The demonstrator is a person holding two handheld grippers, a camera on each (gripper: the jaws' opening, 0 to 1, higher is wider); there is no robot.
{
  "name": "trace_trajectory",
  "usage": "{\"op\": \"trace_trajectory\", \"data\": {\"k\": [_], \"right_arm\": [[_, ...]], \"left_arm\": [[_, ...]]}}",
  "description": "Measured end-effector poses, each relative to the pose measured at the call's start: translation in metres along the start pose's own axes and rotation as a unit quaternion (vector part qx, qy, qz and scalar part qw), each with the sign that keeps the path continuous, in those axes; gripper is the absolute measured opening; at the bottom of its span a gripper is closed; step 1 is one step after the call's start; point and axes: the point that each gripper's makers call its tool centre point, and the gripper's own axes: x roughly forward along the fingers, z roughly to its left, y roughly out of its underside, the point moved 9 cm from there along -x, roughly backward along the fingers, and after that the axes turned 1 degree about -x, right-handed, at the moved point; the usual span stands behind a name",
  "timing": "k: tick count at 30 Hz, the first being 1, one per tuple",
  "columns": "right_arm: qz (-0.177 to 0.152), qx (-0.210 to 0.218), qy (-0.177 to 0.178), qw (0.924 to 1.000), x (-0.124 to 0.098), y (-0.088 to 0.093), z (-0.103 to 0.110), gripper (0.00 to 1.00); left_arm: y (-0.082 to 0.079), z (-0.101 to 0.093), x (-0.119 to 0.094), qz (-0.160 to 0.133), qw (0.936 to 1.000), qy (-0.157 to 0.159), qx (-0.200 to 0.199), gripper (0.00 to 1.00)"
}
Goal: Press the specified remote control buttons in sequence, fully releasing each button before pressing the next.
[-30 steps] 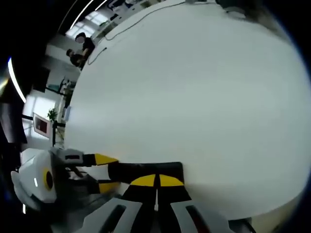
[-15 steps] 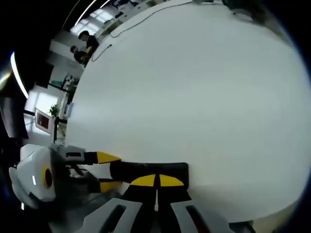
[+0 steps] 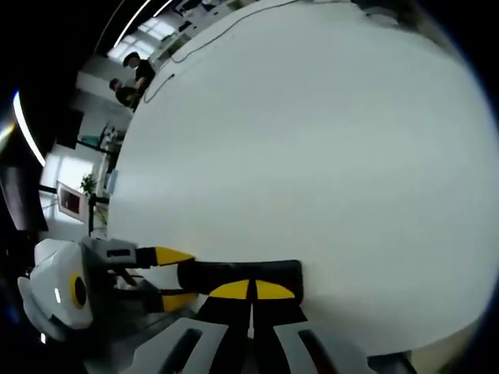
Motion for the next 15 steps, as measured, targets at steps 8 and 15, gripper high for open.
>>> {"op": "trace_trajectory", "data": {"k": [8,15], "right_arm": [[-0.003,-0.023,0.013,0.9996,0.0007,0.0014,0.0033,0.0],[-0.003,-0.016,0.01,0.9998,0.0,0.001,0.0009,0.0]], "left_arm": [[-0.0002,0.0,0.0001,0.001,1.0,0.0,0.0,0.25],[-0.0005,-0.0001,0.0002,0.001,1.0,0.0,0.0,0.25]]}}
